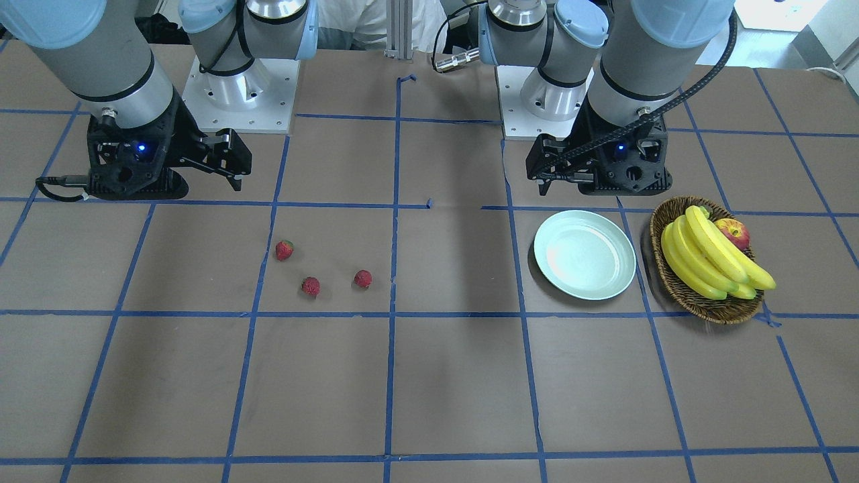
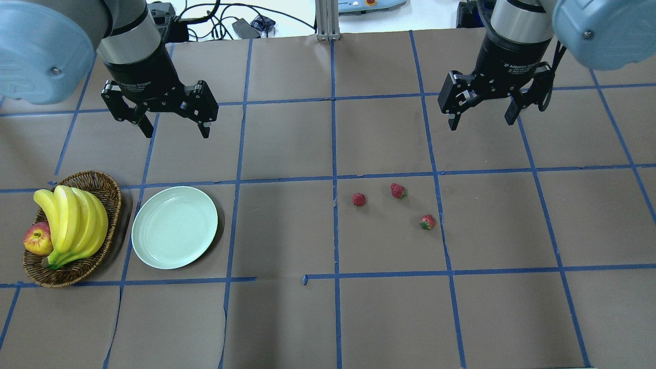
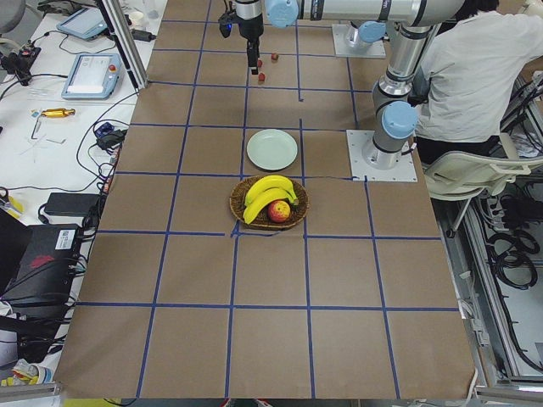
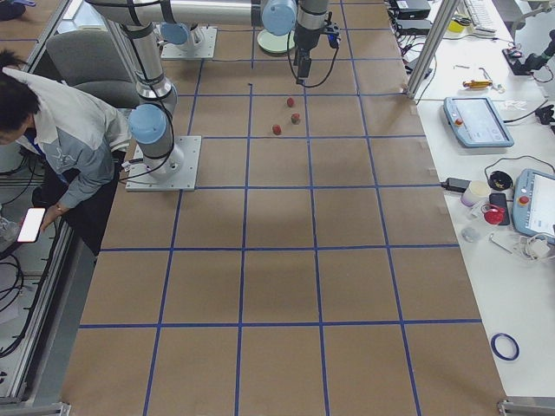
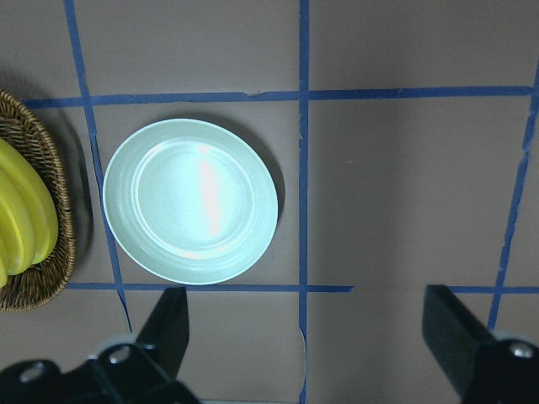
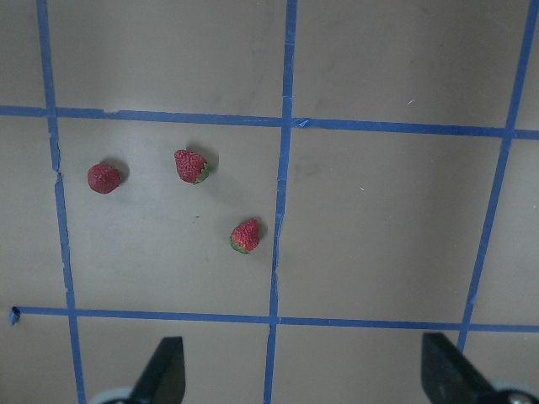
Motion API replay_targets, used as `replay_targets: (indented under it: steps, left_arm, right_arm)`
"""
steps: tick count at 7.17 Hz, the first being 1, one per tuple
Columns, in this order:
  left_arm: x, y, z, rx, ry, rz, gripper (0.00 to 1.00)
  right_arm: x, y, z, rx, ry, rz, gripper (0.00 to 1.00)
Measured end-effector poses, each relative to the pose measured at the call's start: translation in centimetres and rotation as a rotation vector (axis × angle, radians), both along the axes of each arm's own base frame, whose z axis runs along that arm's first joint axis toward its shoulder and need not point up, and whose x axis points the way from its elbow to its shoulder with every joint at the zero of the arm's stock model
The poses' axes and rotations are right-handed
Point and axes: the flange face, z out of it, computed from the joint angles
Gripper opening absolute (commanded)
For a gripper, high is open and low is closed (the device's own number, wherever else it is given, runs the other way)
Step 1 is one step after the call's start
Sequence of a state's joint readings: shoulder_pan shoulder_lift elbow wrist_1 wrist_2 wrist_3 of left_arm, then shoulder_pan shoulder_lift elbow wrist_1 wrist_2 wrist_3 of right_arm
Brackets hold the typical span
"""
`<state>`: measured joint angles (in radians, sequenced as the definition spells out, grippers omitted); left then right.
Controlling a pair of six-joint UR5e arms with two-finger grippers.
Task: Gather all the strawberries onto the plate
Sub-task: 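Move the right gripper toward the three red strawberries, then lower the right gripper and grasp the strawberry farthest from the robot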
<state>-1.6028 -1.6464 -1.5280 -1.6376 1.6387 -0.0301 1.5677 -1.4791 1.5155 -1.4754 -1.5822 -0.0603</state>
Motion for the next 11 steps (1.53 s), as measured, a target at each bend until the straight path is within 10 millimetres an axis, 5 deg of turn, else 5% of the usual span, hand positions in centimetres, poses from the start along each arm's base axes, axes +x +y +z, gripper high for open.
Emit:
replay_targets:
  steps: [3,6,8,11]
  left_arm:
    - [-0.1,0.3,-0.5,0.012,-0.001,-0.001,1.00]
    - [-1.0,0.9,-1.2,0.025,-0.005,-0.019,1.00]
    - [-1.6,1.3,-2.4,0.044,-0.005,-0.029,1.00]
    - [-1.6,1.3,-3.0,0.053,-0.005,-0.033,1.00]
  right_arm:
    - [0.0,-0.7,-1.0,0.009,-0.001,0.004,1.00]
    - [0.5,-1.8,-4.2,0.002,-0.022,-0.004,1.00]
    - [2.9,-3.1,-8.7,-0.038,-0.083,0.003,1.00]
    - [5.7,-2.4,-17.6,-0.011,-0.106,0.039,1.00]
